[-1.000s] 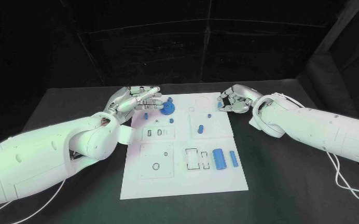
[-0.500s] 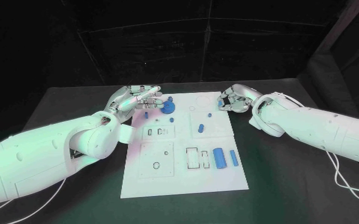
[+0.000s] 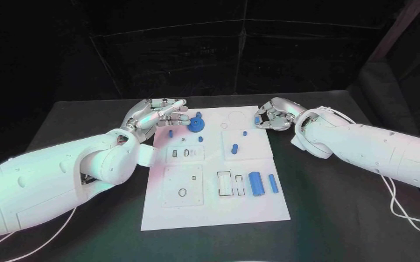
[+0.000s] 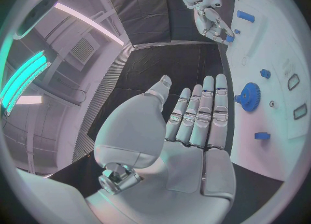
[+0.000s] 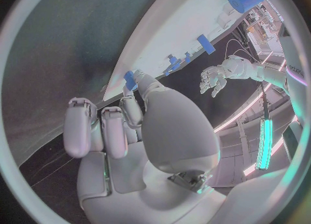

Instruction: Assemble the parts on the task board

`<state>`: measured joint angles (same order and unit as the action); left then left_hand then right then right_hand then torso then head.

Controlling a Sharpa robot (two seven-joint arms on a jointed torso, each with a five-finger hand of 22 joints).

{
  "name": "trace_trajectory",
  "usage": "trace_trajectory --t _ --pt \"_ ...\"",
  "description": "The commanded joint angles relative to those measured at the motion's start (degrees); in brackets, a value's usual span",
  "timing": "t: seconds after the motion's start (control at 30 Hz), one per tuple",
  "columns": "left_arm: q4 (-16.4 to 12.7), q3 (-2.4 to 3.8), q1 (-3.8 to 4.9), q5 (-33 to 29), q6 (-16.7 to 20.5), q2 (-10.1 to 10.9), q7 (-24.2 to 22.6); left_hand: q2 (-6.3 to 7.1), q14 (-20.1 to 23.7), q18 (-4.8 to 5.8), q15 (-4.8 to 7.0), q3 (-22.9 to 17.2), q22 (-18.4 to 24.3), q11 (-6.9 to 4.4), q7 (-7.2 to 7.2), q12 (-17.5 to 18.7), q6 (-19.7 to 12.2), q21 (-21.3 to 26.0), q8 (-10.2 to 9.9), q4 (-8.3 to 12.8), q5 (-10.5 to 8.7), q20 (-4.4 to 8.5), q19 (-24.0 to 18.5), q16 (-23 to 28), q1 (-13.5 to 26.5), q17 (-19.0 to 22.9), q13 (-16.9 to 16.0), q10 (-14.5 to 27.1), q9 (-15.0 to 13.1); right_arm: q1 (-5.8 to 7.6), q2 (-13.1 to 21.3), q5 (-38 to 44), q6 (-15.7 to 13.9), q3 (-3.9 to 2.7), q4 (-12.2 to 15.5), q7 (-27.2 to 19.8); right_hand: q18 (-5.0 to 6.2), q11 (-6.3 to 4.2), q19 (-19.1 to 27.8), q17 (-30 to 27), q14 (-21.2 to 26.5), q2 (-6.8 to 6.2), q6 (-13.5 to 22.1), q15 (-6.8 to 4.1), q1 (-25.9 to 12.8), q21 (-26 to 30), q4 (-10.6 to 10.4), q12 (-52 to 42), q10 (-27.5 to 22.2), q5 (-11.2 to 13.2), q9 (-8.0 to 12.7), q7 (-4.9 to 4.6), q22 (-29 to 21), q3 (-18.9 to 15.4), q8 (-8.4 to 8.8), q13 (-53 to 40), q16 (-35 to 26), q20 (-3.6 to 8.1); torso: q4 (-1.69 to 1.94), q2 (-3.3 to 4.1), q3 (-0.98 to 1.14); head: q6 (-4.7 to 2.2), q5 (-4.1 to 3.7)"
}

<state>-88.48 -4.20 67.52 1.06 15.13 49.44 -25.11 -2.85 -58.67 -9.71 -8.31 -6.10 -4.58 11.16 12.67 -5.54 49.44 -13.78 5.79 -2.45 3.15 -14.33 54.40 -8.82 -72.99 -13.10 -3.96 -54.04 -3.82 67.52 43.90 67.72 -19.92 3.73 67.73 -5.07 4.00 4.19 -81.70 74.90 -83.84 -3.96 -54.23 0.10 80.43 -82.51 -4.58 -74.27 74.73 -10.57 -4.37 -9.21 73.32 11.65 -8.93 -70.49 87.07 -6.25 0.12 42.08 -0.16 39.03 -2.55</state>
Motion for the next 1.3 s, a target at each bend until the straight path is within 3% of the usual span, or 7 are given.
trace_trajectory --t 0.03,0.57,0.73,0.93,1.17,1.3 --pt "-0.06 0.04 0.07 0.24 -0.78 0.04 -0.48 -0.23 0.16 -0.69 -0.04 0.10 0.09 -0.02 1.23 0.21 -0.21 0.24 -0.39 0.39 0.09 0.00 0.12 0.29 -0.31 -0.08 0.06 -0.07 0.04 0.08 -0.11 0.89 0.67 -0.03 0.00 0.33 -0.59 -0.07 -0.15 9.03 -4.82 0.52 -0.43 -0.25 -0.12 -0.23 0.02 -0.16 0.20 -0.34 -0.10 0.11 0.01 0.38 -0.20 -0.02 0.34 0.25 0.03 -0.01 -0.02 0.07 0.01" --pt "-0.09 0.05 0.07 0.24 -0.83 0.06 -0.49 -0.43 0.18 -0.70 -0.04 0.11 0.13 -0.03 1.20 0.21 -0.21 0.29 -0.41 0.51 0.09 -0.01 0.12 0.34 -0.31 -0.17 0.05 -0.07 0.04 0.08 -0.48 1.27 0.56 -0.03 -0.20 0.87 -0.59 -0.48 -0.15 9.07 -4.83 0.99 -1.89 -0.58 -0.27 -0.23 0.06 -0.27 0.40 -0.44 -0.21 0.61 0.01 0.69 -0.90 -0.21 0.34 0.52 -0.01 0.01 0.03 0.19 0.09" --pt "-0.09 0.05 0.07 0.24 -0.84 0.06 -0.49 -0.43 0.18 -0.70 -0.04 0.11 0.13 -0.03 1.20 0.21 -0.21 0.29 -0.41 0.51 0.09 -0.01 0.12 0.34 -0.31 -0.17 0.05 -0.07 0.04 0.08 -0.41 1.58 -1.29 -0.03 0.08 0.51 -0.63 -1.21 -0.30 9.21 -4.87 1.96 -3.86 -1.18 0.37 -0.34 0.63 -0.47 0.78 -0.74 -0.46 1.45 0.26 1.63 -2.07 -0.54 0.39 1.03 0.00 -0.02 0.04 0.27 0.14" --pt "-0.06 0.05 0.07 0.24 -0.85 0.05 -0.49 -0.43 0.18 -0.70 -0.04 0.11 0.13 -0.03 1.20 0.21 -0.21 0.29 -0.41 0.51 0.09 -0.01 0.12 0.34 -0.31 -0.17 0.05 -0.07 0.04 0.08 -0.25 1.75 -3.63 -0.03 0.53 0.30 -0.66 -1.59 -0.40 9.30 -4.89 2.79 -4.55 -1.55 0.85 -0.40 1.15 -0.46 0.98 -0.78 -0.51 1.83 0.41 2.61 -2.61 -0.65 0.42 1.42 0.03 -0.05 0.07 0.30 0.30" --pt "-0.10 0.05 0.07 0.24 -0.87 0.17 -0.47 -0.43 0.18 -0.70 -0.04 0.11 0.13 -0.03 1.20 0.21 -0.21 0.29 -0.41 0.51 0.09 -0.01 0.12 0.34 -0.31 -0.17 0.05 -0.07 0.04 0.11 0.67 2.63 -5.67 -0.07 3.24 1.26 -0.67 -1.63 -0.42 9.28 -4.89 2.93 -4.58 -1.60 0.92 -0.42 1.25 -0.41 0.97 -0.79 -0.49 1.88 0.44 2.82 -2.67 -0.62 0.40 1.48 -0.09 -0.16 -0.01 0.09 0.52" --pt "-0.23 0.05 0.08 0.24 -0.92 0.38 -0.45 -0.50 0.18 -0.71 -0.04 0.11 0.14 -0.05 1.17 0.20 -0.18 0.30 -0.40 0.57 0.09 -0.01 0.13 0.36 -0.32 -0.21 0.05 -0.09 0.03 0.20 1.61 3.71 -6.48 -0.11 6.70 3.29 -0.68 -1.63 -0.43 9.24 -4.88 2.94 -4.54 -1.62 0.87 -0.43 1.27 -0.33 0.91 -0.76 -0.47 1.86 0.46 2.87 -2.66 -0.54 0.38 1.51 -0.03 -0.22 -0.12 0.04 0.69"
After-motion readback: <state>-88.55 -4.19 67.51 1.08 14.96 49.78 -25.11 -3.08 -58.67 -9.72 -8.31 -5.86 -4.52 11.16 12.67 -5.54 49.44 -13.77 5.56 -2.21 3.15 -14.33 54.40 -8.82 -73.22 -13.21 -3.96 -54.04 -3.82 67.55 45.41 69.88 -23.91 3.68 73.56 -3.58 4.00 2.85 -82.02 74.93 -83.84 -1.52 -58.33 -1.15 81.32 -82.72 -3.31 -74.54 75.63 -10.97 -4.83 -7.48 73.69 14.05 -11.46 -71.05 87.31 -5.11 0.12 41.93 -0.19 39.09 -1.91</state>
